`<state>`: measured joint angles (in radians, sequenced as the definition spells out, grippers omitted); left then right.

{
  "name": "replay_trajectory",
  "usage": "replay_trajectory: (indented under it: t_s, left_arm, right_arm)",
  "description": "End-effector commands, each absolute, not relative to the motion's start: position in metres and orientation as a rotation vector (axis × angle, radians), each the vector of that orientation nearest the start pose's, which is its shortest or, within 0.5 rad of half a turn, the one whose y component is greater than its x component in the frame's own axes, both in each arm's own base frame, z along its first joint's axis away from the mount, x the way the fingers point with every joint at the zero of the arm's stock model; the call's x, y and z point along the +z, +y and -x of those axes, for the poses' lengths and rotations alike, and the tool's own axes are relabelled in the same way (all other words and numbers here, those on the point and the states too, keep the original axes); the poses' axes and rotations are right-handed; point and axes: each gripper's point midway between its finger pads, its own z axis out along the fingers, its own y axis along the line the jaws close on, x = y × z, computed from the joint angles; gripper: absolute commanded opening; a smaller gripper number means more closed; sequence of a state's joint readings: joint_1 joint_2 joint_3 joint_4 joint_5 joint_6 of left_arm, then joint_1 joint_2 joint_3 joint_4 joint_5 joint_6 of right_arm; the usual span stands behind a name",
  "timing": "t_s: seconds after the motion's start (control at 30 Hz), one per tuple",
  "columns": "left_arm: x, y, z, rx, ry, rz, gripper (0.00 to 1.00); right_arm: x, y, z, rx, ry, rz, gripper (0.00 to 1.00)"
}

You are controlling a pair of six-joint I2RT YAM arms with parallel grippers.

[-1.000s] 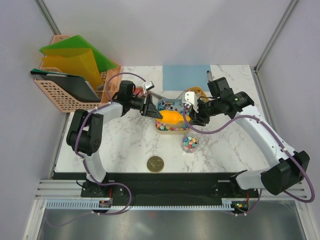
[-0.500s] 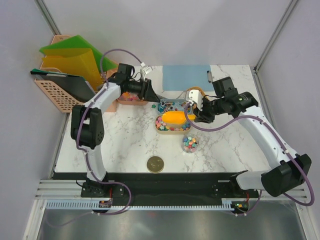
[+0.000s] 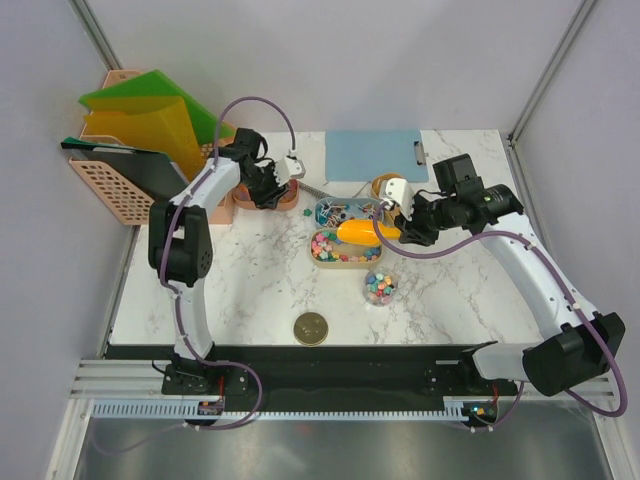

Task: Pack the candies
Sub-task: Move the storage box to the center of the board.

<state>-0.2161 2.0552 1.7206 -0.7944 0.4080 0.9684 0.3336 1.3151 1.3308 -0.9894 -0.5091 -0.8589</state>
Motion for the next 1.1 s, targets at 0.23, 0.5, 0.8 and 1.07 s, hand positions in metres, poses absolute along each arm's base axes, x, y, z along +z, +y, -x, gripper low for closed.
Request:
replay_trajectory:
  t_s: [0.23,0.5,0.8,1.07]
  left_arm:
    - [0.068,-0.131,-0.481,-0.207,2.028,-1.681,0.46]
    - [0.053,-0.134,-0.478,-0.246,2.047,-1.705,0.27]
    - [0.051,-0.141,-0.445,-0.342,2.080,-1.719,0.04]
    - [0.055,-0.144,-0.378,-0.443,2.074,-1.782,0.02]
  right_arm:
    - [0.226,0.157,-0.278,0.412,1.882,1.484,0.00]
    - [0.226,0.156,-0.282,0.392,1.882,1.491,0.00]
    - [0.221,0.157,-0.285,0.399,1.904,1.485,0.00]
    - [0.218,0.159,-0.293,0.400,1.911,1.476,0.00]
